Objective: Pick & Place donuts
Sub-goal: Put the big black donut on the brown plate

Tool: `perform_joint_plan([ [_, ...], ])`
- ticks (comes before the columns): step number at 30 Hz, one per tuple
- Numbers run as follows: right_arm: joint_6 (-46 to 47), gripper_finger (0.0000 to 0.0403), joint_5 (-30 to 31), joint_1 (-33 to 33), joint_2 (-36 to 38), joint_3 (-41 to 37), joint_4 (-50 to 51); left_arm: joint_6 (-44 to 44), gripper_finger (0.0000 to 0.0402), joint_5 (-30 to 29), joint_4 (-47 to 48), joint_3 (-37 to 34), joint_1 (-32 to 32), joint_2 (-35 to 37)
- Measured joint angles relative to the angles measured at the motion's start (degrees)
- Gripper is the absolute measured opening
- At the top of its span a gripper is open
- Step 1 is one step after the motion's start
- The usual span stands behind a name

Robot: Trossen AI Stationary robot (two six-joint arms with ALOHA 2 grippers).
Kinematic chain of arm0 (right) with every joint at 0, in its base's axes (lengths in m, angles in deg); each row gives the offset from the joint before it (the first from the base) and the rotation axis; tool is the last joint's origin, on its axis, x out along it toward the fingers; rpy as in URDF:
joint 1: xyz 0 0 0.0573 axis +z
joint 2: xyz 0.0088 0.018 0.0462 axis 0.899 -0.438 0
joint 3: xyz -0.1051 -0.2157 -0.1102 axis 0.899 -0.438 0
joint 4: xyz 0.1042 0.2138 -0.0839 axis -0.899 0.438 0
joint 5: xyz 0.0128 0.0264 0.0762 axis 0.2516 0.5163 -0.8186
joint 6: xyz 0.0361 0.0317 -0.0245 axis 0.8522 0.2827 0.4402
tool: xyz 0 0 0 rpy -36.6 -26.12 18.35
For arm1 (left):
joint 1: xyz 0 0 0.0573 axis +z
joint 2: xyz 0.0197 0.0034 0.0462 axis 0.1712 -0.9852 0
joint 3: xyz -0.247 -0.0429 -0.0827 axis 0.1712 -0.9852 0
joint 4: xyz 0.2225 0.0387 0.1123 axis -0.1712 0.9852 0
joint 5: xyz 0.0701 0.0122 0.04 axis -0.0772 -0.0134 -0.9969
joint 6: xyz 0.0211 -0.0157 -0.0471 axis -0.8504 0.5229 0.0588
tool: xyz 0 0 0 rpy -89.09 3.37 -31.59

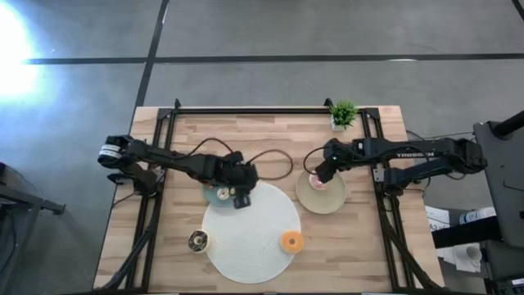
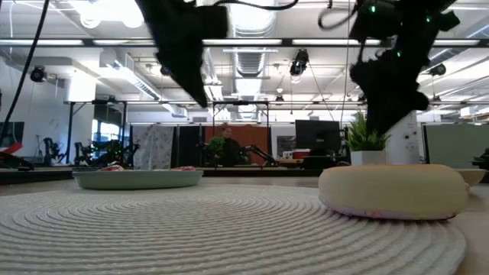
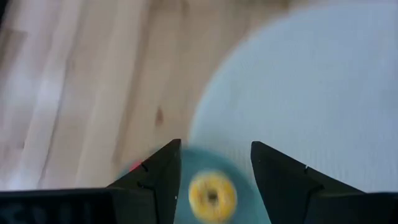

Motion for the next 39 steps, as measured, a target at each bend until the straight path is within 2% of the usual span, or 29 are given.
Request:
perform_joint_plan([
  [5, -9.5, 0.0167, 0.1, 2.6, 0.0, 3.5, -3.1, 0.8, 0.0167, -0.4, 9.2, 0.0, -5.1, 2.3],
  [9, -10.7, 0.0167, -1.1, 3.1, 0.0, 4.1, -4.5, 8.9, 0.0167, 2.1, 17.4, -0.2, -11.8, 5.8],
  [15, -11.2, 0.0167, -1.4, 3.3, 0.0, 3.7, -4.6, 17.6, 0.0167, 6.3, 18.4, -3.8, -25.7, 11.2],
  [18, -11.4, 0.0167, -1.4, 3.3, 0.0, 3.6, -5.0, 24.7, 0.0167, 10.7, 18.0, -7.2, -30.5, 12.2],
  [21, -11.5, 0.0167, -1.4, 3.3, 0.0, 3.6, -5.9, 31.8, 0.0168, 11.5, 17.2, -10.7, -34.0, 12.3],
  [27, -11.5, 0.0167, -1.4, 3.3, 0.0, 3.4, -8.3, 36.0, 0.0168, 11.5, 7.1, -17.9, -34.8, 12.1],
  [32, -10.7, 0.0167, -1.4, 3.3, 0.0, 3.4, -8.5, 40.4, 0.0168, 11.8, 4.8, -23.0, -34.6, 12.1],
  [39, -9.1, 0.0167, -1.4, 3.3, 0.0, 3.4, -8.5, 40.4, 0.0168, 12.3, -2.5, -26.7, -34.4, 12.1],
])
